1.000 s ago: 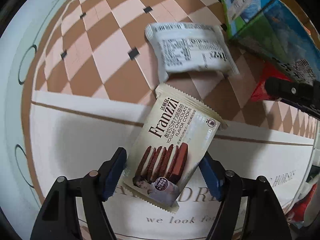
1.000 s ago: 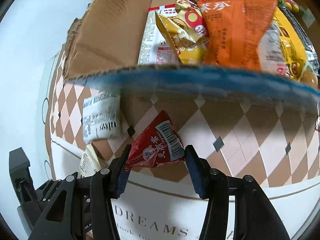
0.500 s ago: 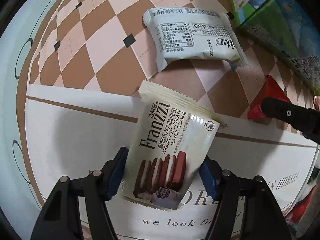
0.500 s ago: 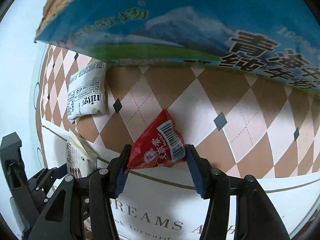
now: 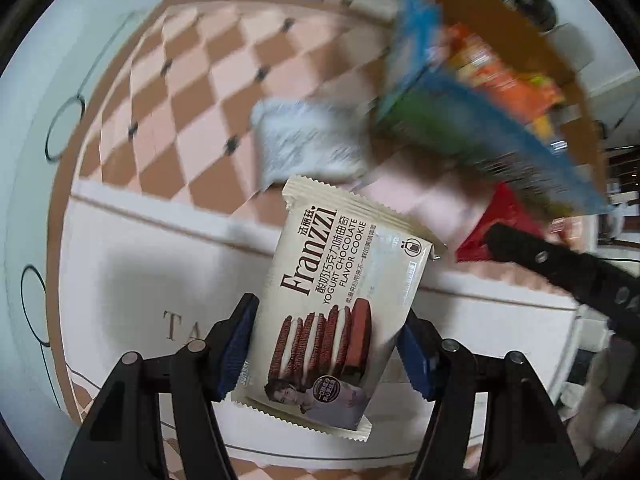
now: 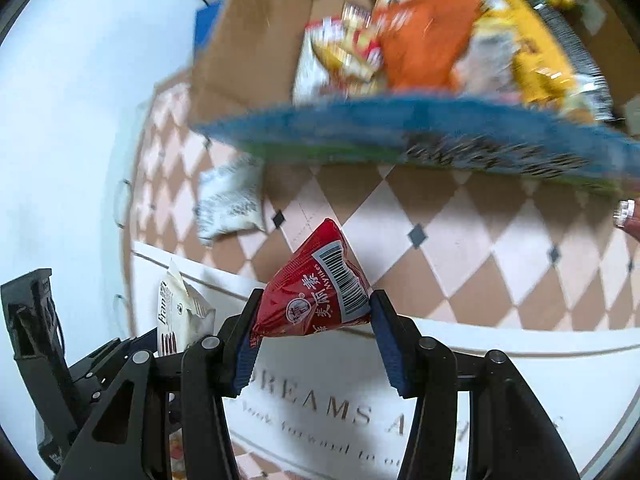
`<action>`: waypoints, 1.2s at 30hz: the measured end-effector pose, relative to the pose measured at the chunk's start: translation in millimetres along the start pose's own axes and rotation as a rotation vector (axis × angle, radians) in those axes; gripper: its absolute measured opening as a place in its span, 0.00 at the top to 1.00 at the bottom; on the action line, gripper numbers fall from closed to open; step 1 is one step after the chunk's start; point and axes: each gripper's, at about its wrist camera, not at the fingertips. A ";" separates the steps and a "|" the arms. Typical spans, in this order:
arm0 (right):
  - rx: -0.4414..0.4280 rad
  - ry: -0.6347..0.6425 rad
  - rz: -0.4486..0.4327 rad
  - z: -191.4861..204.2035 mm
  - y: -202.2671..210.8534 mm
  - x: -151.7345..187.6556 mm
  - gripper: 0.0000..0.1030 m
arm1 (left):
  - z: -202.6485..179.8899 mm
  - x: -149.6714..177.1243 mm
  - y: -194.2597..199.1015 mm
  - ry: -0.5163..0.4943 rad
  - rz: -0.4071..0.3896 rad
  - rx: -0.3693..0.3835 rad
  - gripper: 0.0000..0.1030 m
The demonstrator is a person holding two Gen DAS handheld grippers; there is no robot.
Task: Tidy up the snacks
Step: 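Carry both packets into the box and open both tools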
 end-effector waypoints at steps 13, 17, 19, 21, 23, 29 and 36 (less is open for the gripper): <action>-0.064 -0.057 -0.269 -43.5 176.2 -46.5 0.47 | -131.5 -126.8 96.8 -0.167 -0.133 0.134 0.38; -0.014 -0.081 -0.293 -60.8 182.5 -90.8 0.47 | -155.1 -185.7 76.8 -0.187 -0.098 0.104 0.38; 0.015 -0.098 -0.290 -68.8 174.8 -117.4 0.47 | -159.1 -212.2 60.1 -0.178 -0.067 0.089 0.38; 0.041 -0.115 -0.274 -79.6 164.3 -141.3 0.47 | -163.2 -226.4 47.5 -0.178 -0.038 0.070 0.38; 0.055 -0.129 -0.258 -89.4 153.6 -159.2 0.47 | -164.7 -241.2 30.9 -0.170 -0.016 0.042 0.38; 0.050 -0.146 -0.205 -110.1 119.2 -198.2 0.45 | -170.1 -265.1 -6.0 -0.176 0.067 0.011 0.36; 0.051 -0.160 -0.125 -127.0 92.5 -211.3 0.14 | -170.9 -264.9 -18.2 -0.156 0.088 0.008 0.17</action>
Point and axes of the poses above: each gripper's, at about its wrist camera, not at the fingertips, and y roughly against the way its jaws point, z to its left, x to its underside, and after that the axes turned 6 degrees about z, right-handed
